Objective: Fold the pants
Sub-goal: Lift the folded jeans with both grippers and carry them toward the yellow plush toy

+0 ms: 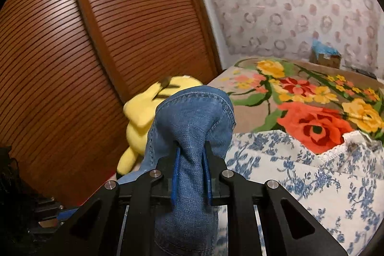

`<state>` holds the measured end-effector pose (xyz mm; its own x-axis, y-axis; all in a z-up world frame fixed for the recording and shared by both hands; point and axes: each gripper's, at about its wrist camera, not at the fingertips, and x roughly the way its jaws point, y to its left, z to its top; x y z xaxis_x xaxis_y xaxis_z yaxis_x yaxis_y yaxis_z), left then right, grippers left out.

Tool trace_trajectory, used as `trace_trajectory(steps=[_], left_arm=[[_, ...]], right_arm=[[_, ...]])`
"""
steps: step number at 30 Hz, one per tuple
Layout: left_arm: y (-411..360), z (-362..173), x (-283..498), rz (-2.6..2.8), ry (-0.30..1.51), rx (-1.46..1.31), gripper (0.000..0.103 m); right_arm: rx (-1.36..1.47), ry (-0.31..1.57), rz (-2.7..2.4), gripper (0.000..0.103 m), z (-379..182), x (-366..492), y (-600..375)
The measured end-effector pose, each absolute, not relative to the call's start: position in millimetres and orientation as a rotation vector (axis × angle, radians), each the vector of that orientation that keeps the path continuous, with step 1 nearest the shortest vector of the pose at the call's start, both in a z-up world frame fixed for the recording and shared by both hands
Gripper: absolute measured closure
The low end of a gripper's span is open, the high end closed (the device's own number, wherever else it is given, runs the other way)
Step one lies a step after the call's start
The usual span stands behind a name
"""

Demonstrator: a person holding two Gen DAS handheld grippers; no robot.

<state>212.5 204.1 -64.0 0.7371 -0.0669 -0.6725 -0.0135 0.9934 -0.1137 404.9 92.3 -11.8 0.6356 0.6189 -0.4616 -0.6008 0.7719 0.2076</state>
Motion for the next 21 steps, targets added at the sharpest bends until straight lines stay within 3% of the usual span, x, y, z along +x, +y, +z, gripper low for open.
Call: trace_trajectory(steps=[5,12,21], left_arm=[[203.7,-67.6,229.0,-0.041,0.755,-0.081,0.096],[197.3,-77.7,232.7,-0.051,0.789,-0.057,0.096],[192.8,-89.8,224.6,-0.01,0.818,-0.077,0.095]], right_arm=[[0.104,0.572,0.583,0.085,-34.5,423.2,81.2],[-0.003,0.609,0.541,0.072,-46.6,425.6,56.3],[-0.162,0.56,0.695,0.072,-38.6,417.2,63.7]])
